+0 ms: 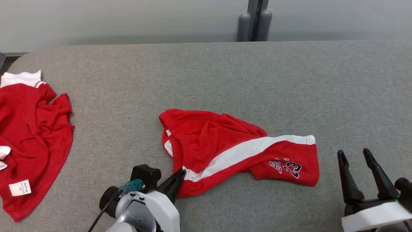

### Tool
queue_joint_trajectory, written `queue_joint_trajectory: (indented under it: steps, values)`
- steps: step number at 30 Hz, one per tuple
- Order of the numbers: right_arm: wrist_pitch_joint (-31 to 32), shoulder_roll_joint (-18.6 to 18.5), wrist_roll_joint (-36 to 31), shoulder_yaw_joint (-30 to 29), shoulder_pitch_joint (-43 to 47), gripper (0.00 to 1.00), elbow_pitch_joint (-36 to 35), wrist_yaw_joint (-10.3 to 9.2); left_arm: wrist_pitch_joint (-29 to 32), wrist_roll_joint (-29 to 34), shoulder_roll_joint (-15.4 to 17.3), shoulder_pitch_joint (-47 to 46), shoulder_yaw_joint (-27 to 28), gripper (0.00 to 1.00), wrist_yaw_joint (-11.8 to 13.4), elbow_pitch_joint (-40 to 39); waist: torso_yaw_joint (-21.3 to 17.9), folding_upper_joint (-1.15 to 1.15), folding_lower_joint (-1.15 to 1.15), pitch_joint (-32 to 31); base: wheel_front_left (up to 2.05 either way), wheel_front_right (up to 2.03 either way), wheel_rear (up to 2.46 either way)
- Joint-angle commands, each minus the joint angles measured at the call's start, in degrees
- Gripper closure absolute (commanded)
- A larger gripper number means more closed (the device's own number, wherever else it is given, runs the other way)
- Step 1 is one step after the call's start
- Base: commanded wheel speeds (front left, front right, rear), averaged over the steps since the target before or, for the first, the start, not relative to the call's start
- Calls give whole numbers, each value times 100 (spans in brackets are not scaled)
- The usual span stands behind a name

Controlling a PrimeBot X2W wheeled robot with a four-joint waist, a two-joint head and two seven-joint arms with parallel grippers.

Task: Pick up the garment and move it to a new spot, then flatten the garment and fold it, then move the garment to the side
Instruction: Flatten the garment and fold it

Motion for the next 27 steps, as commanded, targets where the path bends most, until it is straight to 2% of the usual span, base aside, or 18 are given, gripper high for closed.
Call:
queue_joint_trajectory:
  steps: [1,11,19,27]
  values:
    - [-34,-47,46,-8,-103,0,-6,2,-28,16,42,-140,16,100,-27,-15,14,0,0,26,0,0,0]
    - [-124,-364,218,125,-743,0,615,2,-175,136,15,-389,-13,100,2,-66,207,0,0,446,0,0,0]
    - [-154,-684,432,445,-1395,0,1563,2,-312,224,-68,-664,-84,100,-51,-37,434,0,0,840,0,0,0]
    - [86,-926,717,876,-1739,0,2427,2,-458,258,-157,-844,-155,100,-88,55,565,0,0,1017,0,0,0]
